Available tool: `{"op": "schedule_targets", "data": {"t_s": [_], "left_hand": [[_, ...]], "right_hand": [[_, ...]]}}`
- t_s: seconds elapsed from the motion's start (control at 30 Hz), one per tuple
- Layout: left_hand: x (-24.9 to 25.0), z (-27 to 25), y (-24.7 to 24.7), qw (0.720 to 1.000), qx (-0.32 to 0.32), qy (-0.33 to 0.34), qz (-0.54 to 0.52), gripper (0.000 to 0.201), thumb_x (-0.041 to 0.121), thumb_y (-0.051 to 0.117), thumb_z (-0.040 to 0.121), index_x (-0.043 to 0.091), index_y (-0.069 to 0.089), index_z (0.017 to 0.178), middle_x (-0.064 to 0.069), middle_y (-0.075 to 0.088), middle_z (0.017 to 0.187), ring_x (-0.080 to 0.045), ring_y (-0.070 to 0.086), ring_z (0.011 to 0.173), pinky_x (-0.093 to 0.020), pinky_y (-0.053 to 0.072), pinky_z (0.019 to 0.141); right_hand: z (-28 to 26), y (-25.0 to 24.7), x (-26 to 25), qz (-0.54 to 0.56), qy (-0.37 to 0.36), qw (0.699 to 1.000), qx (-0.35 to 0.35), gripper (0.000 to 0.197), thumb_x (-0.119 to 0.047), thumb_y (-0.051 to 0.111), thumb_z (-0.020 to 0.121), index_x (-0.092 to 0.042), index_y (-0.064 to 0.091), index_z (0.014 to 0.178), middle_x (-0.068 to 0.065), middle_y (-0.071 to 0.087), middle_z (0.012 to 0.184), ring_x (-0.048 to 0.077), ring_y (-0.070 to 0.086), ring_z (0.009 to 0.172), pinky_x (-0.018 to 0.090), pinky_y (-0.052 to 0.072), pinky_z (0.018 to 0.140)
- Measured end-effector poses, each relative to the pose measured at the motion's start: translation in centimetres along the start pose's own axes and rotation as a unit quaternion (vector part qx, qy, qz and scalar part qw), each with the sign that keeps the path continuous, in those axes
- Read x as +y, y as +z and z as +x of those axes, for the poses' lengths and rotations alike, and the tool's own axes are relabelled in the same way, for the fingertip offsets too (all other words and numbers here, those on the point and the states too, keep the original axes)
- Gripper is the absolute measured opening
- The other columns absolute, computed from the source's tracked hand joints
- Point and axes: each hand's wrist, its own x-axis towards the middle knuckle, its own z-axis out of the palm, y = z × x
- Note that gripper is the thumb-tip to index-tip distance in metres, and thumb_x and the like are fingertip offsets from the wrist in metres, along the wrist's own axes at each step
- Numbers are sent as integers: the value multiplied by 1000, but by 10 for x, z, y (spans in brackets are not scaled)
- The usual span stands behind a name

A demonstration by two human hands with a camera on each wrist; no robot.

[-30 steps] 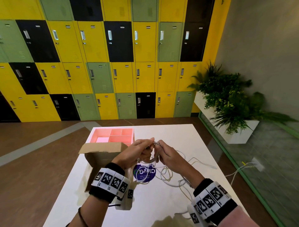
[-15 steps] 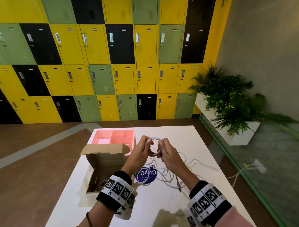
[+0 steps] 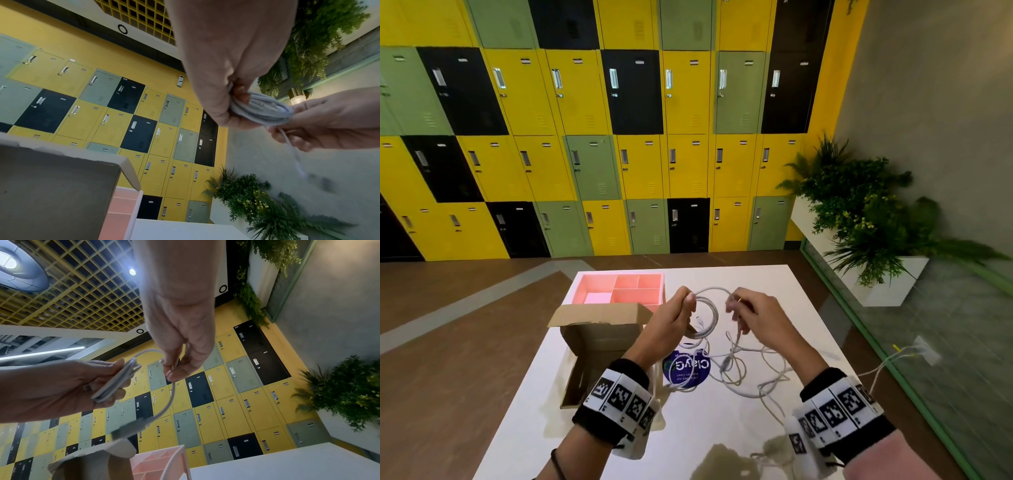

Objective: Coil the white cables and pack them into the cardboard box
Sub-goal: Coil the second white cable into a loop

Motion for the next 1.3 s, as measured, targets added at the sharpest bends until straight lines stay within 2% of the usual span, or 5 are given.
{"op": "schedule_targets", "data": {"t_s": [0.17, 0.87, 1.07, 1.2, 1.3], "left_hand": [[6, -4, 6, 994, -61, -11, -94, 30, 35, 31, 101, 17, 39, 78, 4, 37, 70, -8, 34, 61, -22, 34, 58], [22, -4, 6, 988, -66, -22, -135, 39, 31, 32, 103, -3, 45, 89, -11, 44, 81, -19, 41, 73, -31, 38, 67], [15, -3, 5, 991, -41, -13, -130, 32, 29, 30, 103, 0, 38, 92, -10, 34, 74, -19, 33, 64, -24, 34, 57], [12, -4, 8, 990, -7, -18, -137, 26, 28, 30, 102, 3, 34, 107, 1, 35, 68, -5, 36, 54, -23, 38, 54], [11, -2, 9, 993, 22, 12, -118, 16, 29, 31, 101, 23, 30, 116, 5, 36, 63, -6, 38, 52, -25, 39, 53]], "right_hand": [[12, -5, -4, 85, -32, 990, 105, 19, -16, 54, 96, -4, 64, 86, 13, 62, 68, 13, 60, 56, 30, 55, 62], [11, 8, -15, 339, 29, 937, 78, 16, -12, 47, 98, -4, 60, 103, 7, 56, 71, 7, 53, 54, 19, 47, 53], [1, 20, -14, 245, 65, 965, 73, 16, -20, 60, 93, -15, 63, 108, 21, 67, 78, 19, 62, 65, 22, 51, 58], [-4, 18, -21, 171, 42, 983, 48, 24, -22, 49, 98, -20, 67, 115, 16, 71, 85, -3, 63, 62, 7, 44, 59], [-8, 19, -30, 154, 48, 987, -7, 29, -33, 46, 99, -19, 67, 112, 7, 70, 79, -3, 60, 64, 8, 44, 65]]}}
